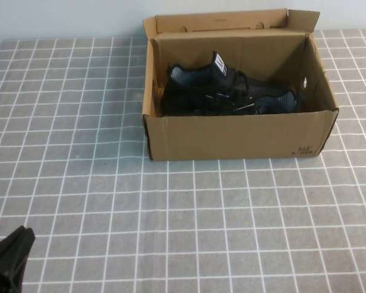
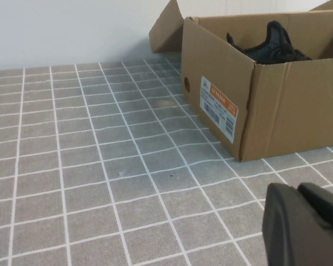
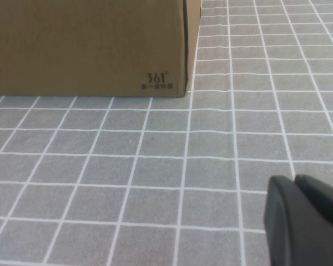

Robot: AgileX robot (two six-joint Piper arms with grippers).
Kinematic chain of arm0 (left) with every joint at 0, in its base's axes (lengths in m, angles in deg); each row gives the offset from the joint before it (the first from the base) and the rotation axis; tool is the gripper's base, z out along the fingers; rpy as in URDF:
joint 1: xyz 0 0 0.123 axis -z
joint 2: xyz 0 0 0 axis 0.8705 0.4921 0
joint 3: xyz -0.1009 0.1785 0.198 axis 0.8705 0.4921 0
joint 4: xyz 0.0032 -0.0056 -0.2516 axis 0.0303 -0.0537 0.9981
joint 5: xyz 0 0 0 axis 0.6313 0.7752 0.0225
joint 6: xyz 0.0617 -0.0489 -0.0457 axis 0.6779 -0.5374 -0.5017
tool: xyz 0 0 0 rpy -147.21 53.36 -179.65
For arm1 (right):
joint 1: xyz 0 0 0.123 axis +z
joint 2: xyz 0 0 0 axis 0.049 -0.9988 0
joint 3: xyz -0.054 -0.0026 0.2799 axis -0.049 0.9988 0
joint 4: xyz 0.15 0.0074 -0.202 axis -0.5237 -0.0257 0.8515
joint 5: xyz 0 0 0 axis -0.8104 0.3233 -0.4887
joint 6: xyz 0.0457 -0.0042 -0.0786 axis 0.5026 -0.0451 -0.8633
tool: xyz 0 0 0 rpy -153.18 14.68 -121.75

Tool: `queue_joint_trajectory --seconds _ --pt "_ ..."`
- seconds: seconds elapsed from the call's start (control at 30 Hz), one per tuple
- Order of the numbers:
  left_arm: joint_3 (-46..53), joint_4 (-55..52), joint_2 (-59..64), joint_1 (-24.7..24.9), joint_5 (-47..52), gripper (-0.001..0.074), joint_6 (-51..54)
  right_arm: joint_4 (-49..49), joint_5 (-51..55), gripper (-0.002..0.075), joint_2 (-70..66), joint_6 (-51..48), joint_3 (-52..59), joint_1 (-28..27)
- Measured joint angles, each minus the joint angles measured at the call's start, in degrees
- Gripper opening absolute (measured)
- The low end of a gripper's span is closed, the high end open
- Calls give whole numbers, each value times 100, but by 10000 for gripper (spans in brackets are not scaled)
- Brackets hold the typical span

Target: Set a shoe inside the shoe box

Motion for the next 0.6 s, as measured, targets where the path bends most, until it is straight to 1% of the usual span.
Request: queue_joint_trajectory --seconds 0.13,0.23,0.4,0.47,0.6 --pt "0 -216 -26 -13 0 -1 0 0 0 -16 0 0 0 0" --pt "0 -659 -223 -228 8 -1 -197 0 0 -16 0 0 0 0" --pt "0 -1866 -863 -998 342 -1 -1053 0 5 -16 0 0 0 0" --pt "0 -2229 -1250 -1349 640 -1 -1420 0 5 -16 0 0 0 0" --pt "0 -2763 -1972 -1895 1304 -1 -2075 0 5 -16 0 0 0 0"
